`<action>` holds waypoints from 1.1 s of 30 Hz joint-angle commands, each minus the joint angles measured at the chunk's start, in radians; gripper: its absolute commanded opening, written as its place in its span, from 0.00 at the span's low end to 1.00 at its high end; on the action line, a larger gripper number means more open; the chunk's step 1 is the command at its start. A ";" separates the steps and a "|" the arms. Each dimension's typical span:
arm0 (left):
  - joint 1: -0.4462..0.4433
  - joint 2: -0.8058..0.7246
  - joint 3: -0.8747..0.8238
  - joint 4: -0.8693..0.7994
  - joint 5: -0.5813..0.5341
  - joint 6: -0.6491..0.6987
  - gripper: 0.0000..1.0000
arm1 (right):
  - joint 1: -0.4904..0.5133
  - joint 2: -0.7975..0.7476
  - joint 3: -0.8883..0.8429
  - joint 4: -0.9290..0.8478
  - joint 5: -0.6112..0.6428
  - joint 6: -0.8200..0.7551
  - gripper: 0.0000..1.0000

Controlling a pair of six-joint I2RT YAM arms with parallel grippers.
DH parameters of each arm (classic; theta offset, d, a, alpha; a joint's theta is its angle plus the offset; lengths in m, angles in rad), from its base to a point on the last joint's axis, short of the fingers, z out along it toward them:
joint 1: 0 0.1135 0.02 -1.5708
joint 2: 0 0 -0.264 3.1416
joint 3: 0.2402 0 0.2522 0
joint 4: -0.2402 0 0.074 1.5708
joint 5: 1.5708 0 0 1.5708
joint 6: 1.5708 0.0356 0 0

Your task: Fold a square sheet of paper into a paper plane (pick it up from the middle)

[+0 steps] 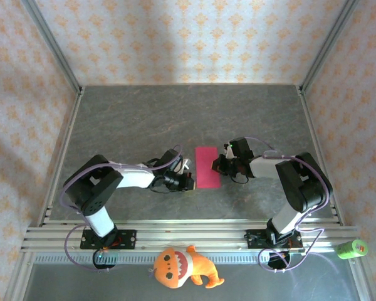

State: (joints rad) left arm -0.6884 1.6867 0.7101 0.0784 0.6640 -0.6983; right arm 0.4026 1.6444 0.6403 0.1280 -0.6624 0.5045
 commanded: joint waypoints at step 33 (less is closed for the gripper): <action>-0.038 0.068 -0.049 -0.129 -0.006 0.108 0.00 | -0.010 0.028 -0.065 -0.171 0.132 -0.002 0.00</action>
State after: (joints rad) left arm -0.7250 1.7535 0.7055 0.2115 0.7280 -0.6735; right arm 0.4026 1.6295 0.6273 0.1242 -0.6544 0.5087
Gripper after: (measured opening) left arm 0.061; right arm 0.040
